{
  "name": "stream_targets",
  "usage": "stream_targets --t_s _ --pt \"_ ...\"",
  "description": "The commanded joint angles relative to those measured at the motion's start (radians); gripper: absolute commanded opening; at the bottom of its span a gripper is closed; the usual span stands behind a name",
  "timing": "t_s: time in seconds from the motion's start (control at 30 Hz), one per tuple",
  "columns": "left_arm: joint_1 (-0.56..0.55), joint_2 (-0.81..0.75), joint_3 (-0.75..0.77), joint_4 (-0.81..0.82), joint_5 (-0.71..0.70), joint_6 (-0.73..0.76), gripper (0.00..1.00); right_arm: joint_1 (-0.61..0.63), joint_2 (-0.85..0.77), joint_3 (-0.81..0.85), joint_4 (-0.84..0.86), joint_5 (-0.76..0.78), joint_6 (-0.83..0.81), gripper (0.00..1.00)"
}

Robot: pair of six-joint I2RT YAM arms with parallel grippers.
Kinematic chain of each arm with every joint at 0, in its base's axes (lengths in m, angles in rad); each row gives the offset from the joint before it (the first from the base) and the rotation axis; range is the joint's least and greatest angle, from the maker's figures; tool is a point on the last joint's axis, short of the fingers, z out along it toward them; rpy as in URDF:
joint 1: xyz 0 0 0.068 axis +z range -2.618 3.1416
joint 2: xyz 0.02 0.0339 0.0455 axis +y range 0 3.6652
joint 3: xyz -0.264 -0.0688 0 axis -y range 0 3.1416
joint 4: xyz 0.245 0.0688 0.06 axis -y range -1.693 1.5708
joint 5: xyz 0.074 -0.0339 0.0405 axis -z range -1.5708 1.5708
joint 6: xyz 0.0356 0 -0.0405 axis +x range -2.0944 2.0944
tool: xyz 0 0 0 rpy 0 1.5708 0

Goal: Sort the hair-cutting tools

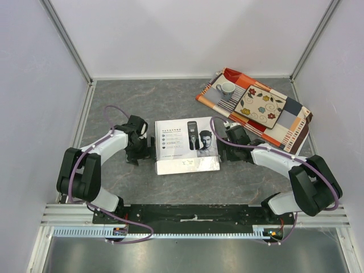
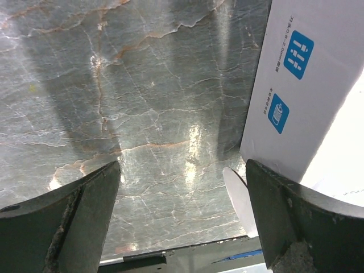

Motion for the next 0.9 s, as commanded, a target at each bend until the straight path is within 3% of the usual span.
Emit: stream_targets --t_s 0.0,0.1,0.4,0.87 --pt "-0.029 0.026 0.058 0.005 0.031 0.016 0.96 0.034 0.005 0.017 0.031 -0.070 0.032 0.98" --pt "-0.044 0.063 0.092 -0.037 -0.032 0.031 0.94 0.039 0.009 0.020 0.032 -0.072 0.030 0.98" --pt "-0.066 0.130 0.112 -0.079 0.033 0.077 0.78 0.040 0.032 0.032 0.034 -0.072 0.021 0.98" --pt "-0.067 0.044 0.040 0.062 0.242 0.010 0.77 0.045 0.009 0.015 0.034 -0.084 0.032 0.98"
